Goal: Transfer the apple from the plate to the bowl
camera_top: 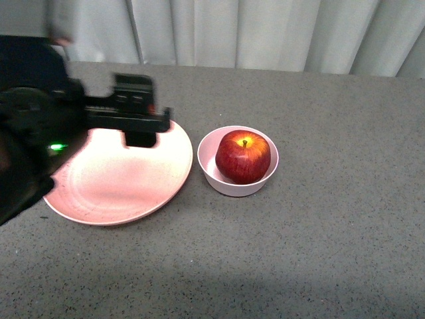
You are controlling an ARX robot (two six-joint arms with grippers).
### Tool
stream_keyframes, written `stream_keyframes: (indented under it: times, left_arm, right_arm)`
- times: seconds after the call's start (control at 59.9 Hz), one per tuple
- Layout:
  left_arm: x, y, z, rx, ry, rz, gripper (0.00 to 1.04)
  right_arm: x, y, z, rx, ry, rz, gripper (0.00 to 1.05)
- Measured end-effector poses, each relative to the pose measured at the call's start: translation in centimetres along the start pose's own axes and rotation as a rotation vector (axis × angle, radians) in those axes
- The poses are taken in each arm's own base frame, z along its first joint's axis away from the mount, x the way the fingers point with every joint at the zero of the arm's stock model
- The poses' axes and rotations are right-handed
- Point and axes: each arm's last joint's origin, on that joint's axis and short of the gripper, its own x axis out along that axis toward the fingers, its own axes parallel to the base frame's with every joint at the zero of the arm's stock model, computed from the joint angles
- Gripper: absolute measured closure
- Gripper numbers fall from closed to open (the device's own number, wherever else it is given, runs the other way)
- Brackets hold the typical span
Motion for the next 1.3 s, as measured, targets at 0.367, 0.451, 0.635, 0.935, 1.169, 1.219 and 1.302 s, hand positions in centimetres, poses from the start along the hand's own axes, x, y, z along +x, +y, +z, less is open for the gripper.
stream_keyframes:
  times: [0.367, 0.451, 0.635, 0.935, 1.169, 1.219, 1.302]
  left_arm:
    - [-6.2, 6.1, 1.9, -0.018, -0.110, 0.030, 1.01]
    - [-7.3, 6.8, 2.1, -0.011, -0.113, 0.024, 1.01]
    - [-9.2, 8.0, 2.4, -0.011, -0.103, 0.036, 1.01]
    - [-11.6, 9.4, 3.2, -0.012, -0.116, 0.009, 1.01]
    - [-12.8, 10.0, 3.6, -0.014, -0.138, 0.035, 1.01]
    - [-13.0, 10.0, 3.7, -0.014, -0.141, 0.036, 1.01]
    - [-13.3, 10.0, 3.8, -0.014, -0.144, 0.036, 1.01]
  right_arm:
    - [0.0, 0.0, 0.0, 0.000, 0.000, 0.002, 0.09]
    - [0.0, 0.0, 0.0, 0.000, 0.000, 0.002, 0.09]
    - [0.0, 0.0, 0.0, 0.000, 0.000, 0.002, 0.09]
    - [0.0, 0.0, 0.0, 0.000, 0.000, 0.002, 0.09]
    - [0.0, 0.0, 0.0, 0.000, 0.000, 0.002, 0.09]
    - [0.0, 0.0, 0.0, 0.000, 0.000, 0.002, 0.09]
    - [0.0, 0.0, 0.0, 0.000, 0.000, 0.002, 0.09]
